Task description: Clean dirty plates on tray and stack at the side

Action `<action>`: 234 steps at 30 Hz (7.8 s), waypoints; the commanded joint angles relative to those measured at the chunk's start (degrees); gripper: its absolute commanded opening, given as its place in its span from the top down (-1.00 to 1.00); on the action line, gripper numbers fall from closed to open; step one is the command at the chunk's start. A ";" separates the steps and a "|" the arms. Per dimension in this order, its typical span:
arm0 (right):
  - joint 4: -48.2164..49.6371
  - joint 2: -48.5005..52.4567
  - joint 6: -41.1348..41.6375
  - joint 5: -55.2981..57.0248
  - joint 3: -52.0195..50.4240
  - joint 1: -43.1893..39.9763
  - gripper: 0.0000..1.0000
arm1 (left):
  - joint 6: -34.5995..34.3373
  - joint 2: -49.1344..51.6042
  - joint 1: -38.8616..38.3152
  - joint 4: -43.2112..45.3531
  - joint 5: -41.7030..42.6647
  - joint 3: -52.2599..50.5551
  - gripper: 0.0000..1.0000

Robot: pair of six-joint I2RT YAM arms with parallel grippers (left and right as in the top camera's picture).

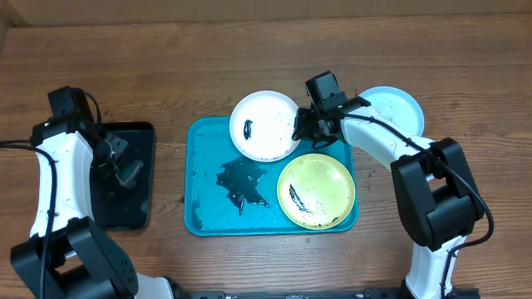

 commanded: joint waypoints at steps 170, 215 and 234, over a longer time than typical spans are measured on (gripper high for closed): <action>-5.18 3.80 7.32 11.41 4.35 16.92 0.93 | 27.50 17.57 -29.75 1.53 24.06 11.26 0.92; -14.56 0.61 -5.35 23.85 15.98 17.35 0.93 | 14.80 11.76 -12.41 -11.21 6.51 24.22 0.92; -11.61 -3.96 -45.48 84.61 24.59 33.59 0.93 | 14.80 12.90 3.37 0.31 9.75 10.84 0.92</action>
